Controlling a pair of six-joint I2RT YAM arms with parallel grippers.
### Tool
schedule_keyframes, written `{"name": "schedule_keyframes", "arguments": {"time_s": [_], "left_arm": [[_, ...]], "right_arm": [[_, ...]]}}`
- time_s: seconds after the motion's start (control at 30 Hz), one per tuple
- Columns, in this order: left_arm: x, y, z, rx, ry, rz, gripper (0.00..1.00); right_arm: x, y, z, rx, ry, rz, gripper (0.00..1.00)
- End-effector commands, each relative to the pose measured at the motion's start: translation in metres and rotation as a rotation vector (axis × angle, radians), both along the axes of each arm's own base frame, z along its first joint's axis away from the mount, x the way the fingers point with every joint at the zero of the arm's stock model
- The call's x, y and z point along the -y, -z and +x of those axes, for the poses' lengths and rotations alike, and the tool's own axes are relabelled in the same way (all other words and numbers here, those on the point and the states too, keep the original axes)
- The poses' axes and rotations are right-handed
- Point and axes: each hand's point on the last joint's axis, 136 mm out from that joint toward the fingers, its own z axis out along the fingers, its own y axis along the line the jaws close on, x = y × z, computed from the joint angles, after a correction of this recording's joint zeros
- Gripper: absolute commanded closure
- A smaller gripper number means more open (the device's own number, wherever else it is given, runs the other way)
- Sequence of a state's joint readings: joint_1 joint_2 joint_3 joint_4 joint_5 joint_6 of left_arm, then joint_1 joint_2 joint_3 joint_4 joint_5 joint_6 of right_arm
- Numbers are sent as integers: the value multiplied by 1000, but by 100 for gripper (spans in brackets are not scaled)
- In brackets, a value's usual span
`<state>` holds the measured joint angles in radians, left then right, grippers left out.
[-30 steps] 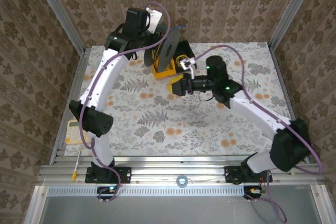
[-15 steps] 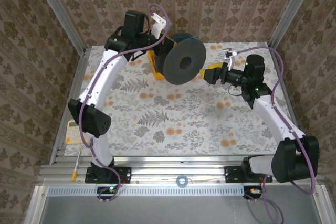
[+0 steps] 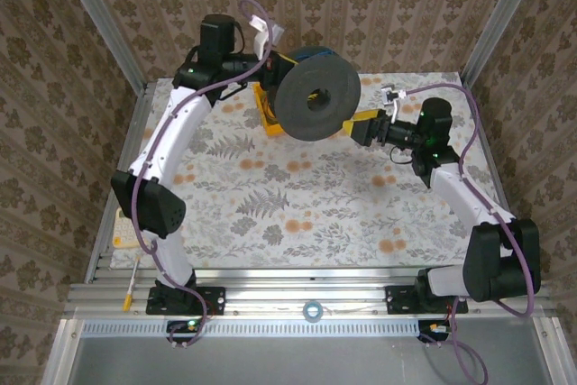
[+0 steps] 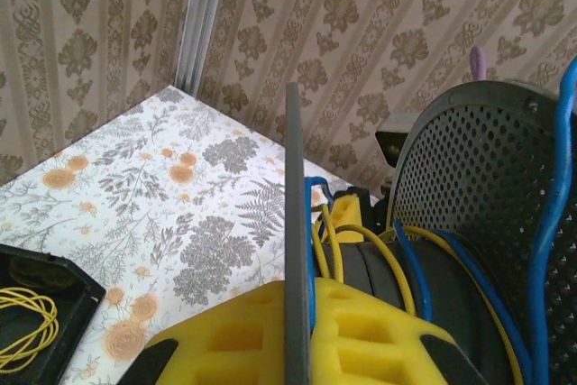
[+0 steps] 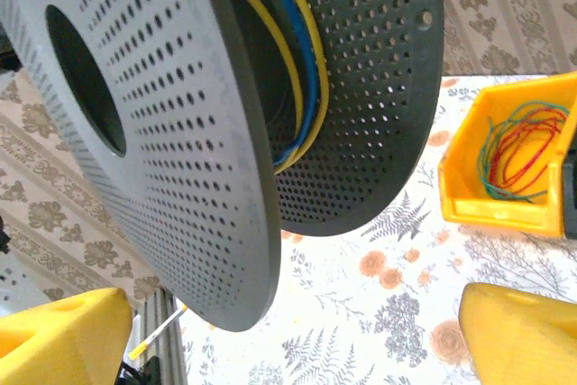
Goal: Wrap the cables
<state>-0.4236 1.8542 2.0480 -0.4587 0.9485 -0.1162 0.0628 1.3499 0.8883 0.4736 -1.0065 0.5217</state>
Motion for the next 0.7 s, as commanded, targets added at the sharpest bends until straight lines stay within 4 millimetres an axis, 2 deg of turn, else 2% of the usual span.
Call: {"name": "schedule_keyframes", "arguments": {"time_s": [0.0, 0.1, 0.17, 0.33, 0.4, 0.53, 0.57, 0.67], "left_arm": [[3, -27, -16, 45, 66, -66, 100], [6, -22, -15, 36, 69, -59, 100], [8, -21, -15, 33, 73, -59, 100], [12, -14, -13, 15, 77, -53, 100], [13, -8, -13, 4, 76, -39, 100], [10, 16, -5, -14, 21, 41, 100], [8, 20, -3, -18, 4, 60, 99], [4, 33, 3, -24, -42, 112, 90]], "right_arm": [[-7, -20, -6, 87, -52, 32, 7], [-14, -25, -4, 99, -77, 43, 11], [-19, -22, 0, 88, -93, 52, 14], [-24, -30, 4, 107, -103, 73, 25], [-24, -35, 3, 119, -103, 81, 35], [-25, -40, 0, 127, -107, 90, 61], [-26, -40, -1, 125, -108, 90, 64], [-26, -40, -5, 123, -109, 89, 77]]}}
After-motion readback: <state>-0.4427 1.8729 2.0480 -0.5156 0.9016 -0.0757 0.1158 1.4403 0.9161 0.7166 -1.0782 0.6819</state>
